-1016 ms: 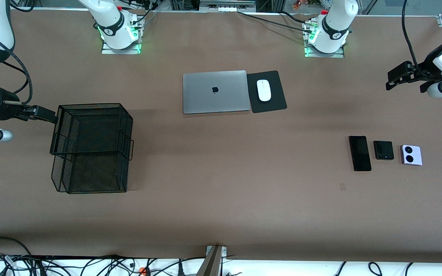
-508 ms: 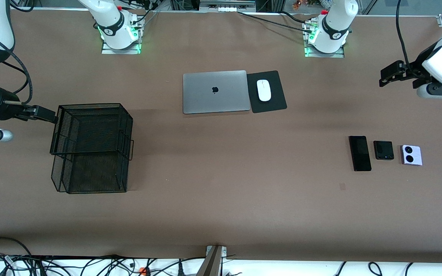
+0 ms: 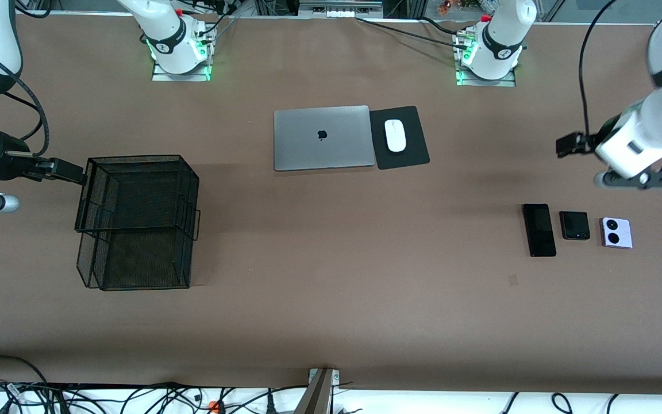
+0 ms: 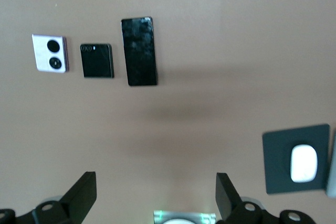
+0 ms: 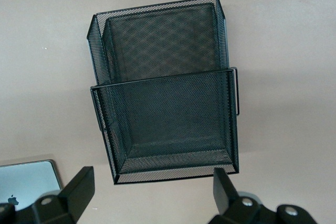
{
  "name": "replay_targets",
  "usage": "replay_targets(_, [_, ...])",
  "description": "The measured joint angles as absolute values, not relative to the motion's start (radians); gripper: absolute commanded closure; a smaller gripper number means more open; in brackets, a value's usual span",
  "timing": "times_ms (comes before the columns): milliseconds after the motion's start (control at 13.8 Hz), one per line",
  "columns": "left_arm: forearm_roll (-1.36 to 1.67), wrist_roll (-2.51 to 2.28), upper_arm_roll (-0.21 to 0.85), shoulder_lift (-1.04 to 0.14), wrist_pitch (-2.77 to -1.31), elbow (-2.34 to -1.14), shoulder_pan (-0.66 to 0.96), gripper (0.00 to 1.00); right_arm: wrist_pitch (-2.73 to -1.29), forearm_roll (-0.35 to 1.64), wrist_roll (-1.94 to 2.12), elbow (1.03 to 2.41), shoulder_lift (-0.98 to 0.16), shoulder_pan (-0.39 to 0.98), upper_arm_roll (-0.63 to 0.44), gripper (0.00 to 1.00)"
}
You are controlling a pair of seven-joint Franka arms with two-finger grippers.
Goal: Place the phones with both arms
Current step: 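Reach the left gripper down to the black bar phone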
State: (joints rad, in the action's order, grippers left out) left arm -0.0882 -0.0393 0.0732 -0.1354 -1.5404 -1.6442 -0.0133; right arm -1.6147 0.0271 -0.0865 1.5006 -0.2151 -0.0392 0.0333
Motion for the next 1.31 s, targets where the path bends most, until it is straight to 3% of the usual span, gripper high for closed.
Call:
replay_targets(726, [-0.102,0.291,0.072,-0.316,-1.839,-1.693,-0.168,0.00,-1.590,0.027,-0.087,1.502,-0.215,-0.039,0.034,0.00])
replay_targets(1306, [-0.054,0.251,0.072,-0.416,-2.231,-1.849,-0.230,0.00,-1.587,0.027,-0.087,1.502,-0.215,-0.039,0.033,0.00])
